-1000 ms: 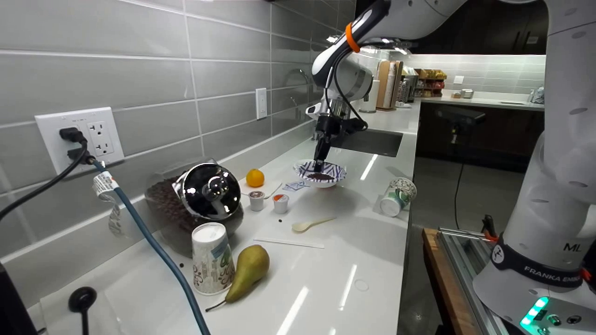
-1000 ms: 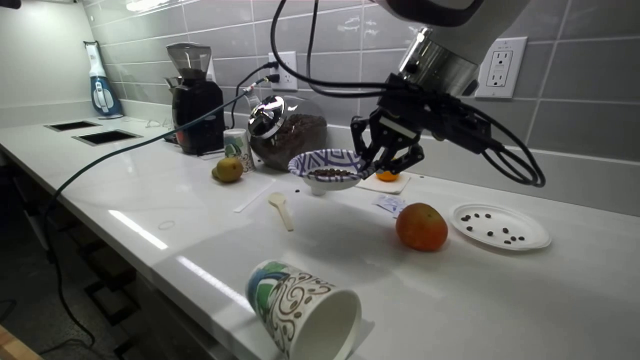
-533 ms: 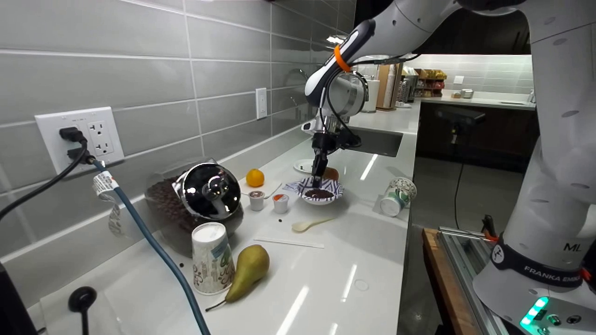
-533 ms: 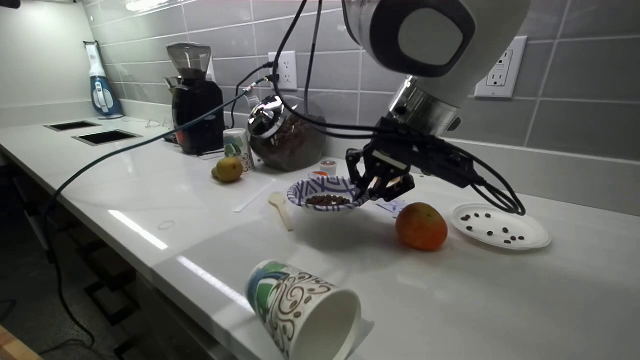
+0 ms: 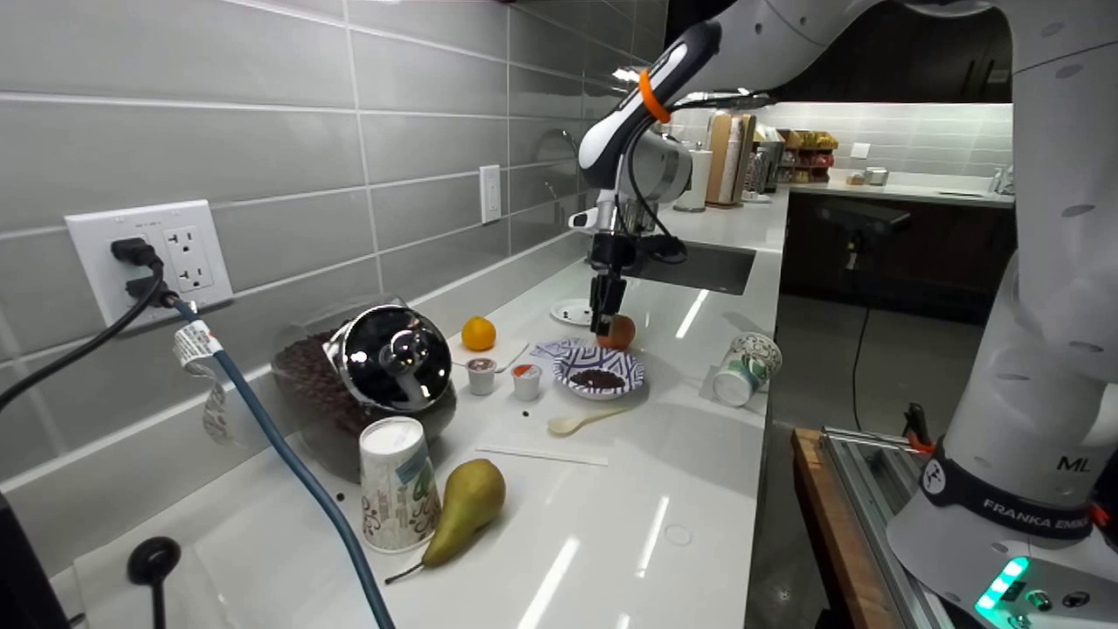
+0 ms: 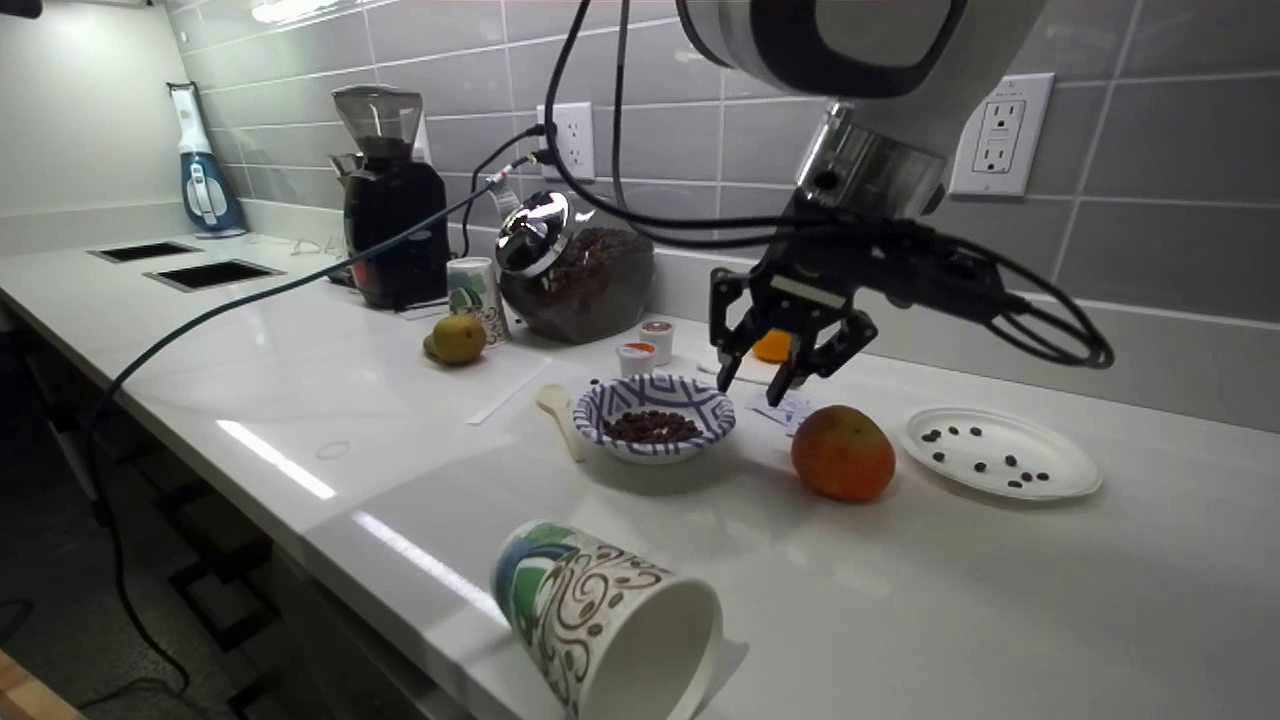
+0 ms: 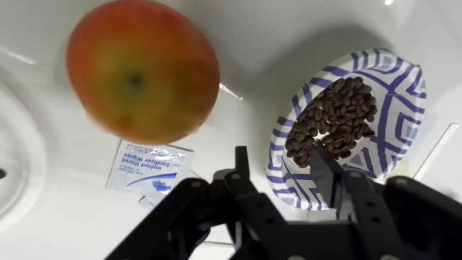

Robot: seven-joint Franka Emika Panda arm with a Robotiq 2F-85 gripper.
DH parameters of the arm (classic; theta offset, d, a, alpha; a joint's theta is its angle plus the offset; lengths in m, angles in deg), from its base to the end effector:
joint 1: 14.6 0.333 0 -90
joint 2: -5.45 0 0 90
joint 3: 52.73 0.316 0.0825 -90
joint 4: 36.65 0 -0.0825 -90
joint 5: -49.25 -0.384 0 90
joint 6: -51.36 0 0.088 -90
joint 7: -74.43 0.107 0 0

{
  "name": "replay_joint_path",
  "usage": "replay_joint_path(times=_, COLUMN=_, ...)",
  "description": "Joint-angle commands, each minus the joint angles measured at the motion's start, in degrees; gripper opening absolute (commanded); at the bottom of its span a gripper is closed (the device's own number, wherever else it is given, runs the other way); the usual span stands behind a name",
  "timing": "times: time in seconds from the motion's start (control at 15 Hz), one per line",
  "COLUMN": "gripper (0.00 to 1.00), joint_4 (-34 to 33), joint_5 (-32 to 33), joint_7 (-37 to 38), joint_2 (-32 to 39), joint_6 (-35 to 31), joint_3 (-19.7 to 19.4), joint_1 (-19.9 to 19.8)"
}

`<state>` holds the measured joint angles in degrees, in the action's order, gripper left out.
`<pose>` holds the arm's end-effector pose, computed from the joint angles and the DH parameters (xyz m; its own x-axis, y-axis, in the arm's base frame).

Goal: Shake the bowl

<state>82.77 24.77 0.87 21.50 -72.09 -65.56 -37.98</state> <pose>0.4638 -0.3168 0.2804 0.9242 0.3452 0.1636 0.3790 -0.8820 -0.2800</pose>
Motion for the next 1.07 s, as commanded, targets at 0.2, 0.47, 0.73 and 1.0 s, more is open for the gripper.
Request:
replay_joint_path(times=0.2, gripper=0.99, joint_4=12.84, joint_5=14.58, joint_7=10.85, joint_2=-21.93, joint_6=-2.00, joint_3=-1.83, joint_1=3.95)
replay_joint_path(times=0.47, gripper=1.00, joint_4=18.87, joint_5=16.09, joint_7=28.41, joint_2=-29.16, joint_6=-3.38, joint_3=3.01, joint_1=3.05)
replay_joint_path(times=0.73, gripper=1.00, joint_4=18.12, joint_5=15.17, joint_7=34.85, joint_2=-29.48, joint_6=-0.76, joint_3=1.63, joint_1=6.80)
replay_joint_path(times=1.0, gripper=1.00, joint_4=20.56, joint_5=15.68, joint_7=40.91, joint_2=-33.18, joint_6=-0.13, joint_3=3.20, joint_1=6.78)
